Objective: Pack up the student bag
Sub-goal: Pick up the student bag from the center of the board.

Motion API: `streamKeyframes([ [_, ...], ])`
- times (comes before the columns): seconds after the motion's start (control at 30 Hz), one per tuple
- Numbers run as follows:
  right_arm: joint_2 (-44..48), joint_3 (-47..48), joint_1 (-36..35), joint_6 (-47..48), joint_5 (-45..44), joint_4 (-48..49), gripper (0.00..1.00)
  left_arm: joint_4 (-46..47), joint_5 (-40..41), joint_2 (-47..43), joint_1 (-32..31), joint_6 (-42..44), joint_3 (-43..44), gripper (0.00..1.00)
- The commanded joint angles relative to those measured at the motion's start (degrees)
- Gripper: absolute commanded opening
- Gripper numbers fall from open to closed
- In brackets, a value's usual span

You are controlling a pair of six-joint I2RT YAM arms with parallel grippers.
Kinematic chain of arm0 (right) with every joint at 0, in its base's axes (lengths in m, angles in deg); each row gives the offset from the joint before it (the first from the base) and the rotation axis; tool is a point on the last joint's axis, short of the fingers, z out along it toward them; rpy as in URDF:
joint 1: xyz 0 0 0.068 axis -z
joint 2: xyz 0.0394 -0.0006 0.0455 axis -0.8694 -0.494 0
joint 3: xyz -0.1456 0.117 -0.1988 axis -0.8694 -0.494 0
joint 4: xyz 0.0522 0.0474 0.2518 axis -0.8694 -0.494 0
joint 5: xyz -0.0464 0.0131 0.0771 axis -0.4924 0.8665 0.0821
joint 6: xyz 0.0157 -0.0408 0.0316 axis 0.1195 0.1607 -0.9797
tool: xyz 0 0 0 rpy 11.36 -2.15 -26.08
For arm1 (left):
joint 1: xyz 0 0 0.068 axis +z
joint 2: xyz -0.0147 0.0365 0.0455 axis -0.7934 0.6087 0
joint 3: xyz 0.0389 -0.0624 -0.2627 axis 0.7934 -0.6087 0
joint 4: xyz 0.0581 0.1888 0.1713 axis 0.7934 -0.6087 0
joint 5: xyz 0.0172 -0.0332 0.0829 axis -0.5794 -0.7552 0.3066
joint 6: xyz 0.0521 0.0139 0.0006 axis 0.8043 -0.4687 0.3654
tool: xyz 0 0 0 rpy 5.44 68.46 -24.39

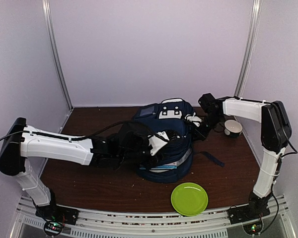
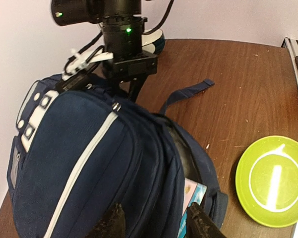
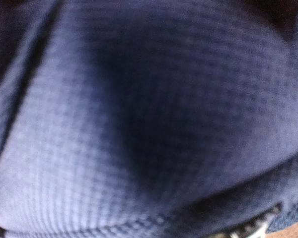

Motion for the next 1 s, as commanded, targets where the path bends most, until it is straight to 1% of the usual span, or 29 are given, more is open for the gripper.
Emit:
streamKeyframes([
  [0.0,6.2,4.2,-4.8,0.4,2.4,0.4,0.0,4.5,-0.5,5.8,-0.8,1.4,5.4,0.46],
  [0.13,6.6,6.5,-4.8,2.0,1.0,-3.3,0.0,5.2,-1.0,9.9,-0.8,1.9,8.6,0.46],
  [0.3,11.0,-0.1,-3.8,5.2,-0.4,-4.5,0.0,1.9,4.7,15.7,-0.8,3.4,14.6,0.48],
  [0.37,12.4,-2.7,-3.4,6.2,-0.5,-4.3,0.0,0.4,9.7,18.5,-0.8,3.4,17.2,0.48],
  [0.43,13.3,-4.6,-3.0,6.5,0.2,-4.2,0.0,0.7,12.7,20.1,-0.8,4.0,17.8,0.48],
  [0.6,15.0,-6.5,-2.2,5.9,2.4,-3.6,0.0,0.4,18.5,23.4,-0.8,6.0,20.1,0.43],
  [0.63,15.1,-6.5,-1.9,5.6,2.8,-3.4,0.0,0.5,19.8,24.1,-0.8,6.2,20.6,0.41],
  [0.73,14.8,-6.4,-0.7,4.9,4.4,-3.2,0.0,-0.4,22.5,26.4,-0.7,6.9,22.8,0.26],
  [0.83,14.7,-7.7,0.7,3.9,5.9,-2.0,0.0,-1.9,24.1,27.9,0.0,5.3,25.5,0.0],
  [0.97,13.7,-9.9,1.4,1.8,7.3,0.1,0.01,-2.0,24.4,27.4,2.2,-1.0,27.5,0.0],
])
